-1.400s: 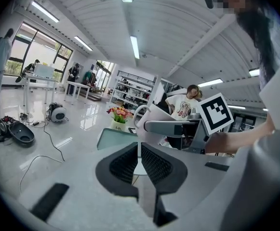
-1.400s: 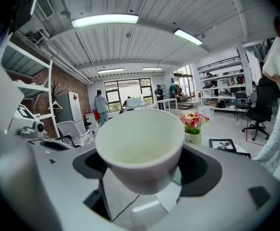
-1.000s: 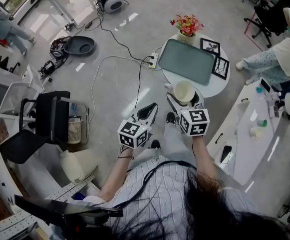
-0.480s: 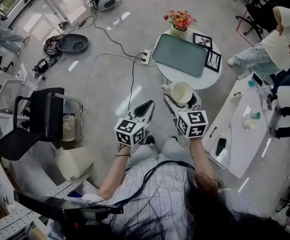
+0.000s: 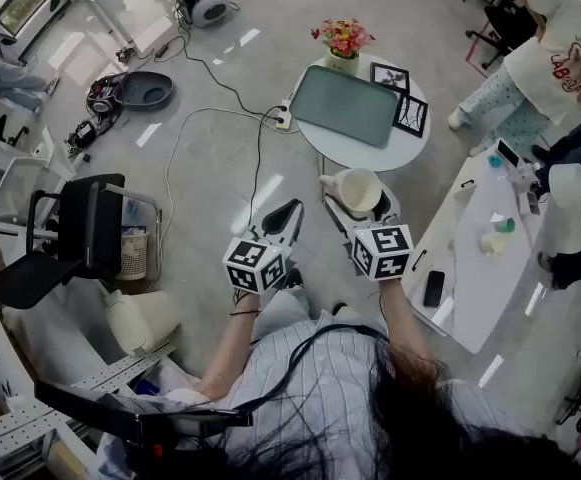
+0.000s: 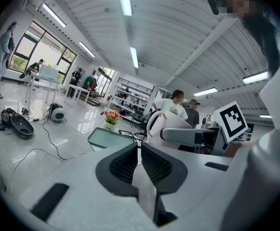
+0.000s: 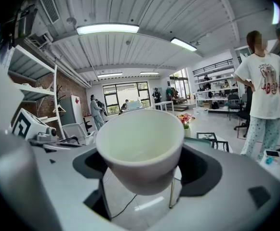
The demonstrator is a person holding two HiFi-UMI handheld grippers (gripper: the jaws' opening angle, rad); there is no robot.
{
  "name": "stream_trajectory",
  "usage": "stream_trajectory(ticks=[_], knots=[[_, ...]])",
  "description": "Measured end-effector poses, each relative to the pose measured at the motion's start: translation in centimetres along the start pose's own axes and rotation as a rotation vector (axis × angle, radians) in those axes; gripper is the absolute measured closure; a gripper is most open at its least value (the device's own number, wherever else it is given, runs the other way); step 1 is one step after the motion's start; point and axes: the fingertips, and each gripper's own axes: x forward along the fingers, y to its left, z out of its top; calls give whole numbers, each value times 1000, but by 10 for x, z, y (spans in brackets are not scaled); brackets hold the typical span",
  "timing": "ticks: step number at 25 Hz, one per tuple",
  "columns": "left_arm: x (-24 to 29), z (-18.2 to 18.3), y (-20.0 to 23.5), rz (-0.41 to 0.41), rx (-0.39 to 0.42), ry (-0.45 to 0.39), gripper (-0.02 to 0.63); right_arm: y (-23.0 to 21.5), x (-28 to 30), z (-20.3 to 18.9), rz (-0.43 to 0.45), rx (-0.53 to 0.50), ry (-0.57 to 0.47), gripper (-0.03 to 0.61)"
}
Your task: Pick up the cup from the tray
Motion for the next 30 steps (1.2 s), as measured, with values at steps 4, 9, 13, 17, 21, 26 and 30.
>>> stream_trajectory(ticks=[4,9,13,17,21,26,30], knots=[[-2,-3,-22,24,2,-20,600,-7,-27,-8,18,-12,-4,167],[-5,-16,-55,43,6,-16,600,-17,-62,-19,39,-2,-17,167],[-6,-30,-85,52,22,-12,600,-25,-90,-28,56,4,-29,167],[-11,-41,-115,48,30,-11,600,-28,-120,-36,61,4,-31,167],[-15,-55,-146,44,37,-7,600,-32,-151,-50,70,8,-24,167],[-17,-74,-180,38,53,0,600,-40,-186,-73,74,17,-11,167],[-22,-85,-200,36,58,-2,600,-41,-209,-87,77,19,-1,167]])
